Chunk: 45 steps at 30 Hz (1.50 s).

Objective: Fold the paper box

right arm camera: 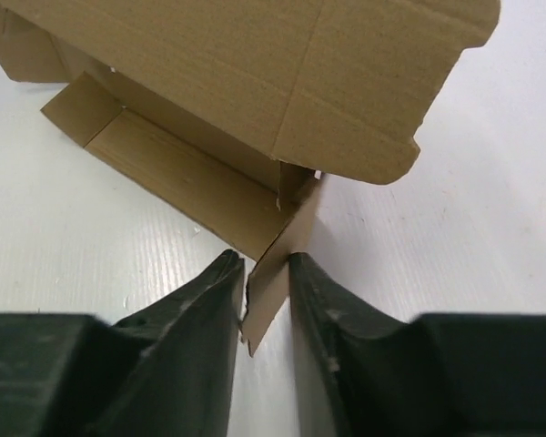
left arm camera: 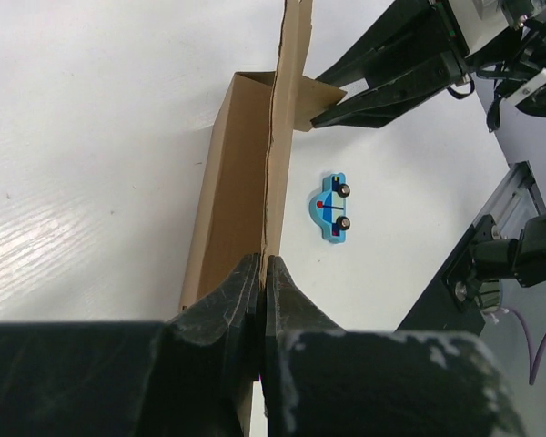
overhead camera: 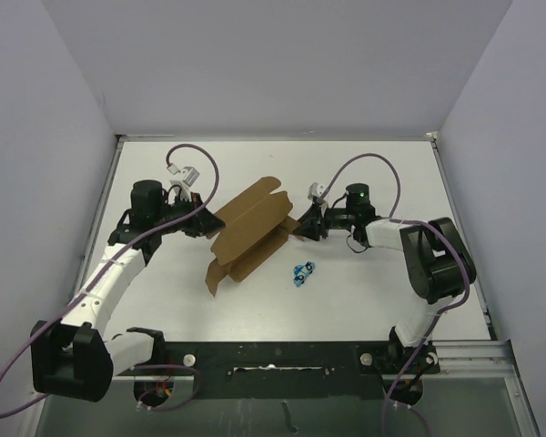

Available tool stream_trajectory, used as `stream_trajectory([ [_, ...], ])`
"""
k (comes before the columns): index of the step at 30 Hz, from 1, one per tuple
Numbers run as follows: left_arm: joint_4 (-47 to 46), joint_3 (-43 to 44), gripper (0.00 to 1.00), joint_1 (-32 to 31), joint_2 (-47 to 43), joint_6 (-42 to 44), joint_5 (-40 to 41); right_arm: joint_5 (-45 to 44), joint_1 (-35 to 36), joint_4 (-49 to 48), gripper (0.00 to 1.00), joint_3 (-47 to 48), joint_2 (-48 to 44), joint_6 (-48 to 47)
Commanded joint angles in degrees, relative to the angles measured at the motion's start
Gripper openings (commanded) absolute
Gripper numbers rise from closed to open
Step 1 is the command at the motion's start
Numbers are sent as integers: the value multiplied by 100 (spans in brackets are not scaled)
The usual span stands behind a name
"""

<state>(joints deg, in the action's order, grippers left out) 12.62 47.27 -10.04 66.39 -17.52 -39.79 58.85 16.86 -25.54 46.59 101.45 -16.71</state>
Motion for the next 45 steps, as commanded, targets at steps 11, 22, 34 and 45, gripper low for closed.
stream_trajectory([
  [11, -233, -24, 0, -23, -299, 352, -393, 1078, -610, 3482, 75, 1459, -715, -2299],
  [22, -308, -60, 0, -24, -311, 376, -512, -885, -756, 3415, 34, 2878, 251, -986],
  [34, -414, -168, 0, -15, -442, 398, -490, 328, -215, 3877, 30, 2633, 744, -3030],
  [45, -504, -200, 0, 20, -423, 390, -580, 857, -118, 4024, 47, 2225, 453, -3706],
])
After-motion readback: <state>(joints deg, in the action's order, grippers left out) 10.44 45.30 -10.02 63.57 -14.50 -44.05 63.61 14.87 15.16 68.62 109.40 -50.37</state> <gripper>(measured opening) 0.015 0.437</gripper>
